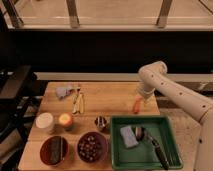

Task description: Place pepper in tray

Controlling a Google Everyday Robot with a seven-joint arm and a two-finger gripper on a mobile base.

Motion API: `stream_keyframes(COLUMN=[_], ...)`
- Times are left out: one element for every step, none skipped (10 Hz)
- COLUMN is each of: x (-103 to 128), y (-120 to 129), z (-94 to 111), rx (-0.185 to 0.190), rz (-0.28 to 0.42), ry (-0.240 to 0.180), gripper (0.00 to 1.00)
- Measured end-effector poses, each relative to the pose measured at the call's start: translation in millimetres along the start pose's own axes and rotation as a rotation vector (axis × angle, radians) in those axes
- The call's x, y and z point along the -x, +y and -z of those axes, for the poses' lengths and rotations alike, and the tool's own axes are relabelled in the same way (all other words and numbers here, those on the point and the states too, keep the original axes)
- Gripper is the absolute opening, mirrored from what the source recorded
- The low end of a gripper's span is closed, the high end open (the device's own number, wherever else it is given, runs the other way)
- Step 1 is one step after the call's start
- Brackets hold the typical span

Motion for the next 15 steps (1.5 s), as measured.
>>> stream_keyframes(x=[-1.6,-1.9,-0.6,0.5,1.5,2.5,5.5,8.7,9.3,9.4,11.3,13.5,13.7,13.2,14.3], y=[6.7,10.5,10.6,10.6,10.0,9.4,5.3,2.1,2.5,3.6,3.4,1.8,1.8,1.8,1.7], z=[-10.5,-16.9,-21.5,-24.4,-28.1,-30.2,-33.7,-37.3,-44.4,-49.5,-56.0,-63.5,-66.9,-68.8,-70.2], rx=[0.017,0.03,0.036,0.041,0.045,0.05,0.053,0.06,0.076,0.088,0.102,0.115,0.122,0.126,0.13], rz=[0.004,0.01,0.021,0.031,0.042,0.053,0.067,0.079,0.086,0.089,0.094,0.095,0.093,0.085,0.082], ry=[-0.017,-0.031,-0.044,-0.053,-0.065,-0.07,-0.077,-0.088,-0.099,-0.105,-0.114,-0.123,-0.126,-0.125,-0.122], gripper=[0.65,0.65,0.65,0.65,0.65,0.65,0.65,0.65,0.65,0.65,0.65,0.65,0.63,0.57,0.44])
